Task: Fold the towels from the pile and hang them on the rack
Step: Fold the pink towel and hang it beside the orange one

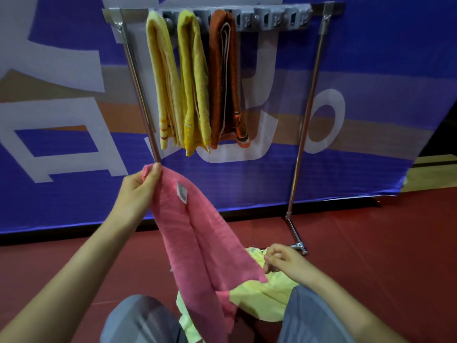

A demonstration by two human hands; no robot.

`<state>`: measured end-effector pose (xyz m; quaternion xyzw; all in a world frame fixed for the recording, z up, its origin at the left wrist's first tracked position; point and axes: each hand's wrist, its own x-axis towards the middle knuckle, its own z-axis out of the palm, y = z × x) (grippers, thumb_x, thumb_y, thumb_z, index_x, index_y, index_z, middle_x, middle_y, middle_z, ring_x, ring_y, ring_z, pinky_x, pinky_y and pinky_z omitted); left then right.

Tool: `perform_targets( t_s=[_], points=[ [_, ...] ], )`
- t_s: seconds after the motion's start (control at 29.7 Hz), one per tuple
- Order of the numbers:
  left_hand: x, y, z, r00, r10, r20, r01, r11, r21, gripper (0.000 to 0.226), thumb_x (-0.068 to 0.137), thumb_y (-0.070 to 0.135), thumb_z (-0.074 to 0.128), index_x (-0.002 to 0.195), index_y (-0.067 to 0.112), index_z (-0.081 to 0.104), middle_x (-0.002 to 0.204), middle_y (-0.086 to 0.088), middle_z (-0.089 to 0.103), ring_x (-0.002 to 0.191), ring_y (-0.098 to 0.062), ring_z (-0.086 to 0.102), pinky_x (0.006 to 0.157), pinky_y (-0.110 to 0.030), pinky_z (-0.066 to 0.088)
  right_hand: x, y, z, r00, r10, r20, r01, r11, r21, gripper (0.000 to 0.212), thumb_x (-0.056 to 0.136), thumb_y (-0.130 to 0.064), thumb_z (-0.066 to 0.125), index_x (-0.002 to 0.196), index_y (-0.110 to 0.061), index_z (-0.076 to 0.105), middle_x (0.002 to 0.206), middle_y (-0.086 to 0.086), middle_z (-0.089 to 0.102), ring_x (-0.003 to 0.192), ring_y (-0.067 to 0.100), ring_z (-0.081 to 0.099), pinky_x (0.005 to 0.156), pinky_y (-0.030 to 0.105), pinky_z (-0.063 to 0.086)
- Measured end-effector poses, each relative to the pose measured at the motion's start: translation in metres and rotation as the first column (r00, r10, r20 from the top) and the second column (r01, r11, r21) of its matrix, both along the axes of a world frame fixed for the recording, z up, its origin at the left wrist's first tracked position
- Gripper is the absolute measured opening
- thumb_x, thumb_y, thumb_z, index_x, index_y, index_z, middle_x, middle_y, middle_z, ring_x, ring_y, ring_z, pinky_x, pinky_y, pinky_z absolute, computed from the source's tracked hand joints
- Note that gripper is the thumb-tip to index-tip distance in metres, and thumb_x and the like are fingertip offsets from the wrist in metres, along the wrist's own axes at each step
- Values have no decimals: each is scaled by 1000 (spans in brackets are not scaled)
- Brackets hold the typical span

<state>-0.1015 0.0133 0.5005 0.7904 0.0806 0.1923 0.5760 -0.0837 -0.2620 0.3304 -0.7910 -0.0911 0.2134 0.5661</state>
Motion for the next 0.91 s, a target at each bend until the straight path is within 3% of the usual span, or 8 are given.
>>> perform_targets(
  t_s=[0.1,0.2,0.34,0.57,0.64,0.71,0.78,0.91],
  points=[
    [-10,-7,-15,996,-62,-71,61,998,-8,40,93,31,41,69,5,62,52,4,66,54,-3,61,56,-15,49,0,5,-1,996,-91,-1,91,994,62,19,90,-7,49,72,-14,47,72,-4,65,64,0,62,65,13,46],
    [-13,-15,-21,984,-146,-100,150,988,30,47,92,28,41,86,-13,61,78,-20,65,74,-24,59,69,-32,48,-3,23,2,995,-92,49,87,991,97,17,85,-8,58,88,-23,51,96,-7,56,91,5,55,78,10,42],
    [-13,-21,-13,956,-266,-121,274,960,54,42,92,26,40,86,-9,63,72,-11,65,65,-12,61,59,-16,49,-6,65,16,992,-24,124,-3,977,214,41,82,-7,62,116,-22,45,113,-13,53,103,-11,49,88,3,38],
    [-20,-15,-5,936,-332,-116,336,942,15,37,89,28,40,77,4,66,57,3,64,55,-2,59,56,-15,50,1,84,26,990,-9,144,-27,969,247,22,80,-6,64,85,-28,60,81,-16,62,70,-14,55,77,15,41],
    [-25,-12,-2,920,-368,-131,373,928,11,38,82,35,41,70,9,65,54,4,64,53,-2,58,54,-15,49,1,83,29,995,68,70,-87,941,326,19,78,-23,65,96,-27,59,94,-10,62,79,-11,57,79,14,44],
    [-29,-9,-1,904,-401,-146,408,913,18,40,76,39,41,68,8,65,55,3,65,54,-4,59,56,-16,50,4,83,40,985,171,31,-170,911,375,47,67,-55,64,105,-28,59,104,-13,63,96,-6,59,86,12,45],
    [-30,-7,-1,901,-407,-152,416,909,32,44,74,40,42,70,4,66,60,0,66,58,-7,60,60,-17,50,6,86,51,964,265,26,-259,909,325,57,58,-66,66,100,-28,63,100,-15,65,97,-3,59,88,13,44],
    [-33,-4,-4,913,-374,-164,385,922,40,49,74,42,42,75,-2,65,65,-4,65,62,-12,59,63,-23,51,7,94,54,949,314,9,-296,886,357,11,74,-27,64,82,-20,60,71,-16,66,71,-7,57,72,8,44]
  ],
)
